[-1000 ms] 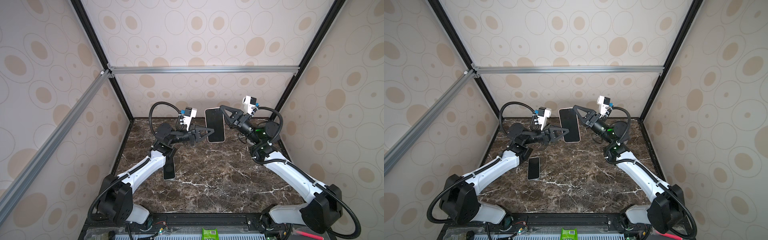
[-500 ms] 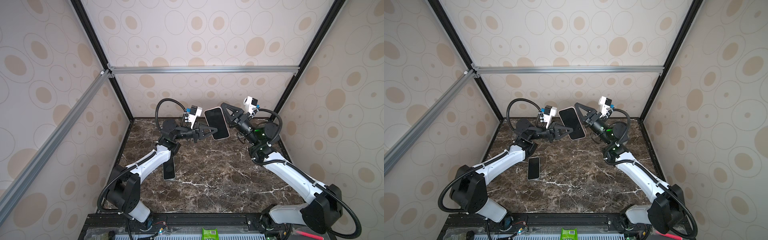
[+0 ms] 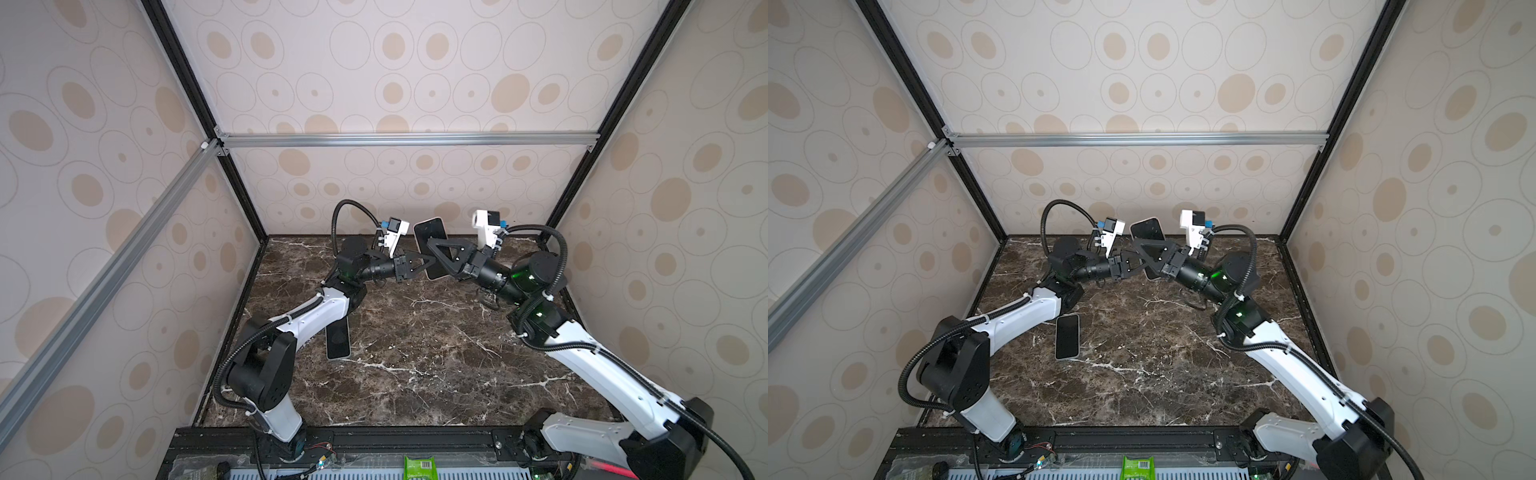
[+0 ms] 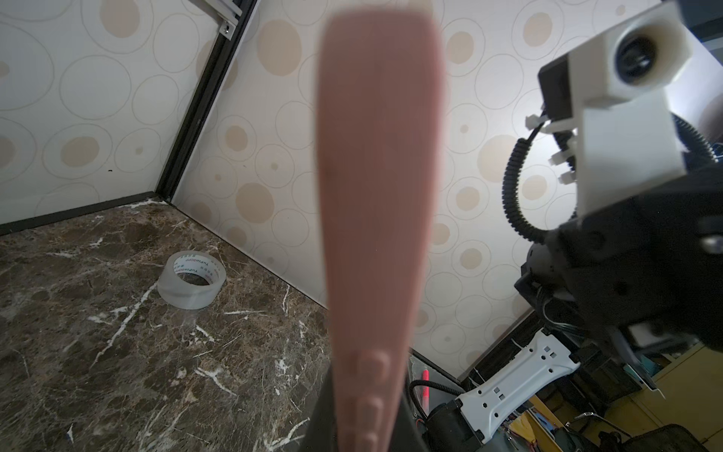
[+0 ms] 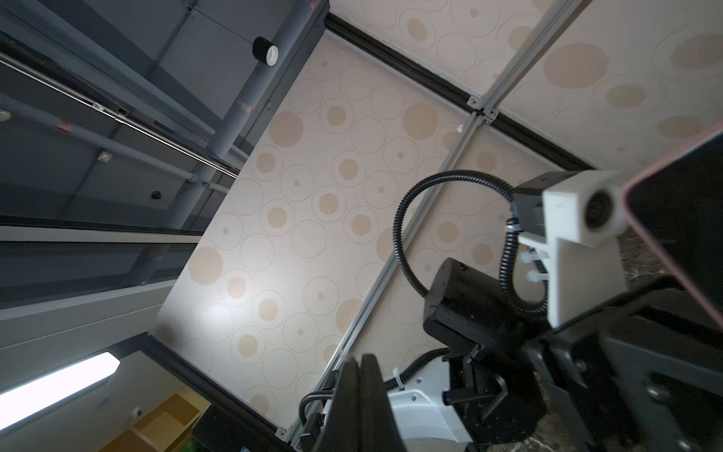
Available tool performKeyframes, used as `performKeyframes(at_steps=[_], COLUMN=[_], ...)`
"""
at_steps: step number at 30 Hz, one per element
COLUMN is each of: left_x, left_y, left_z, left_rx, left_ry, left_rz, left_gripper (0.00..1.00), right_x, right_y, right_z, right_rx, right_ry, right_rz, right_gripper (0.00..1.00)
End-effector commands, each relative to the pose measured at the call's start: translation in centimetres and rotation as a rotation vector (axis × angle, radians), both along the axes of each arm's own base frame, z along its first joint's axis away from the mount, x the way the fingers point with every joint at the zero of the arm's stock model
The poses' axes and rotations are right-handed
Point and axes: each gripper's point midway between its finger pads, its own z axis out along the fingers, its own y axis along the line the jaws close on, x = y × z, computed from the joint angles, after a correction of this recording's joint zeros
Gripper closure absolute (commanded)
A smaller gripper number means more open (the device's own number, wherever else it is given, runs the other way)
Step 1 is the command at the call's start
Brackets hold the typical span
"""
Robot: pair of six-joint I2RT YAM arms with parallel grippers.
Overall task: Take the phone out of the phone case
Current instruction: Remove the phone case from the phone.
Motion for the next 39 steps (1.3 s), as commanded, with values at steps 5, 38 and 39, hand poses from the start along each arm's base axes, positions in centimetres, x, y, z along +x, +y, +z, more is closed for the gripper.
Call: performKeyframes(at_steps=[5, 38, 39], left_x=[-2.6, -12.3, -12.2], left_y=[3.5, 4.5, 4.4], left_z=[8.5, 14.6, 14.5], left_rx=[-0.102, -0.089, -0.085], left_ry=[-0.192, -0.457, -0.456], left_rz=[0.042, -0.260, -0.255], left_gripper=[1.00, 1.00, 1.00], right_x=[0.7, -2.1, -2.2], right_y=[-4.1, 0.0, 0.0], right_z=[-4.4, 9.3, 9.6], right_rx=[-0.399, -0.061, -0.044], right_ry=[-0.102, -0.434, -0.436], right_rz=[-0.256, 0.106, 0.114], right_gripper=[0.83, 0.55, 0.56])
